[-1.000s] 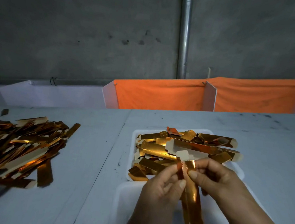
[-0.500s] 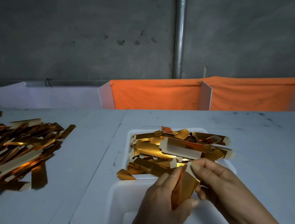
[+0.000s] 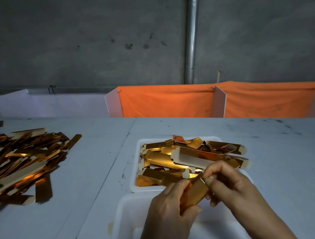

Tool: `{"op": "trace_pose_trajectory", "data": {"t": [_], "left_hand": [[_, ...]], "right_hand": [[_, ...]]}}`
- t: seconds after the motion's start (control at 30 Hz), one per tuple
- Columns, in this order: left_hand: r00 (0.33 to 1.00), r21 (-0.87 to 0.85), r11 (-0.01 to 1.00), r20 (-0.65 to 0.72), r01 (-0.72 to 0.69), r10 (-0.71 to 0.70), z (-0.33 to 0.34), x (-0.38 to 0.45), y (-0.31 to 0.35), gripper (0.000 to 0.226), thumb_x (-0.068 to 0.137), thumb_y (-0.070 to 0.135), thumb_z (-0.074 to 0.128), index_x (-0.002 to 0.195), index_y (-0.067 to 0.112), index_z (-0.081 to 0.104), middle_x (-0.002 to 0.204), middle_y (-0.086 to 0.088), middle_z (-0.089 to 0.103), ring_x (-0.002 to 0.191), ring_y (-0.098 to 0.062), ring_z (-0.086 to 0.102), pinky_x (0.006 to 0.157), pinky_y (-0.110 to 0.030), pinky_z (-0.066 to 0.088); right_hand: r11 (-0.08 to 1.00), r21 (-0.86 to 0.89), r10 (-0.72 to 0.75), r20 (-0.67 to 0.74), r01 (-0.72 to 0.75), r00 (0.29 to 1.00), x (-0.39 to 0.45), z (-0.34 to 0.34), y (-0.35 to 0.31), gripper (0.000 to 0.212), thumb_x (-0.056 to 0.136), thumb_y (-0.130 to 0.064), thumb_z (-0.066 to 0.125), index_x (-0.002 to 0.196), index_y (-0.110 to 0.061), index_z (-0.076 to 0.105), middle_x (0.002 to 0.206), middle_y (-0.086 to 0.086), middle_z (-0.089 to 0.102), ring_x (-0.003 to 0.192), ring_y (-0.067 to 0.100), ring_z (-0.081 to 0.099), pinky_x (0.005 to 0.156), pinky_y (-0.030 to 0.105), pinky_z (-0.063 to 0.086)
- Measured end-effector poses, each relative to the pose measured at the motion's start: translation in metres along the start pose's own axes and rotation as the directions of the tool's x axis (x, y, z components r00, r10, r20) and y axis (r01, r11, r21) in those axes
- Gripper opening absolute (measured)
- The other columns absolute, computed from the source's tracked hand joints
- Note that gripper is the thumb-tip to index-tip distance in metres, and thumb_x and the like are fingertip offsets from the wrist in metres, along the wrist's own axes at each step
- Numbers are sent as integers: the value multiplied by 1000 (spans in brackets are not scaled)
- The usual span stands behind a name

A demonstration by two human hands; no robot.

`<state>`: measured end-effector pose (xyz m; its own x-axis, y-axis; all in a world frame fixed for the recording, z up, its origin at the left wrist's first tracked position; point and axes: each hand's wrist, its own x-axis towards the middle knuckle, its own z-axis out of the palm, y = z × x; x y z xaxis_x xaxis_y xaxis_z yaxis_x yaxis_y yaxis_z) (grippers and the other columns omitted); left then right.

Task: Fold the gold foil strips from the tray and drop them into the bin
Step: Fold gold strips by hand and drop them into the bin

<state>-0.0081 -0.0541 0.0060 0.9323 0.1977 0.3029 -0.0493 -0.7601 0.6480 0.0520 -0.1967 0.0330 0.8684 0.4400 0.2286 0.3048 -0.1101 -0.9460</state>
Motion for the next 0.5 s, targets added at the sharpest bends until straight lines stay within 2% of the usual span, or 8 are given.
{"op": "trace_pose_trajectory", "data": {"t": [0.07, 0.13, 0.17, 0.23, 0.33, 0.37, 0.43, 0.5], "left_hand": [[999, 7, 1000, -45, 12, -12, 0, 1, -1, 60, 89, 46, 57, 141, 40, 28, 115, 29, 37, 96, 7, 35, 67, 10, 23], [996, 34, 999, -85, 1, 2, -2, 0, 0, 57, 89, 46, 57, 140, 39, 31, 110, 31, 35, 93, 8, 37, 61, 11, 23], [994, 61, 998, -105, -24, 30, -2, -1, 0, 58, 89, 46, 56, 140, 39, 31, 115, 30, 39, 95, 9, 37, 63, 12, 21], [985, 84, 992, -143, -91, 102, 1, -2, -1, 59, 89, 46, 56, 142, 37, 31, 128, 25, 45, 102, 8, 39, 70, 10, 18], [974, 112, 982, -151, -153, 169, 5, -4, -1, 59, 87, 42, 63, 140, 31, 40, 127, 18, 53, 108, 0, 51, 79, 3, 24], [971, 182, 969, -137, -168, 194, 4, -3, -1, 60, 80, 38, 72, 134, 26, 50, 119, 14, 61, 101, -5, 59, 80, -1, 31], [971, 220, 960, -124, -173, 203, 4, -1, -2, 59, 55, 29, 91, 109, 15, 70, 91, 8, 72, 73, -11, 70, 64, -6, 46], [963, 265, 946, -137, -189, 231, 6, -1, -1, 60, 38, 31, 96, 93, 15, 75, 75, 10, 72, 58, -9, 68, 57, -2, 44]], "right_hand": [[988, -139, -75, -15, 72, 997, 0, 0, -2, 17, 86, -18, 65, 76, -31, 65, 88, -6, 64, 79, 9, 64, 68, 30, 55], [983, -167, -78, -4, 77, 997, -1, 0, -5, 4, 76, -35, 70, 77, -33, 67, 98, -15, 63, 93, 7, 62, 78, 36, 56], [984, -169, -64, 7, 64, 998, -1, -1, -5, 12, 70, -42, 69, 77, -33, 68, 101, -18, 63, 97, 5, 62, 81, 37, 55], [990, -138, -9, 13, 10, 1000, 0, -2, -3, 16, 66, -43, 70, 76, -31, 68, 103, -21, 64, 99, 3, 62, 84, 38, 55], [985, -163, 54, 8, -52, 999, 2, -2, 4, 12, 73, -28, 77, 77, -30, 67, 98, -22, 65, 98, 5, 62, 83, 37, 55], [980, -194, 55, 7, -53, 998, 2, -2, 5, 14, 74, -26, 78, 79, -33, 66, 98, -21, 65, 96, 5, 62, 83, 35, 56], [972, -229, 53, 28, -45, 998, 2, 1, 6, 18, 76, -26, 77, 80, -38, 65, 101, -18, 65, 94, 6, 63, 83, 33, 55], [969, -244, 63, 47, -49, 997, 2, 3, 6, 16, 78, -27, 76, 80, -38, 65, 100, -15, 66, 96, 8, 62, 85, 35, 55]]}}
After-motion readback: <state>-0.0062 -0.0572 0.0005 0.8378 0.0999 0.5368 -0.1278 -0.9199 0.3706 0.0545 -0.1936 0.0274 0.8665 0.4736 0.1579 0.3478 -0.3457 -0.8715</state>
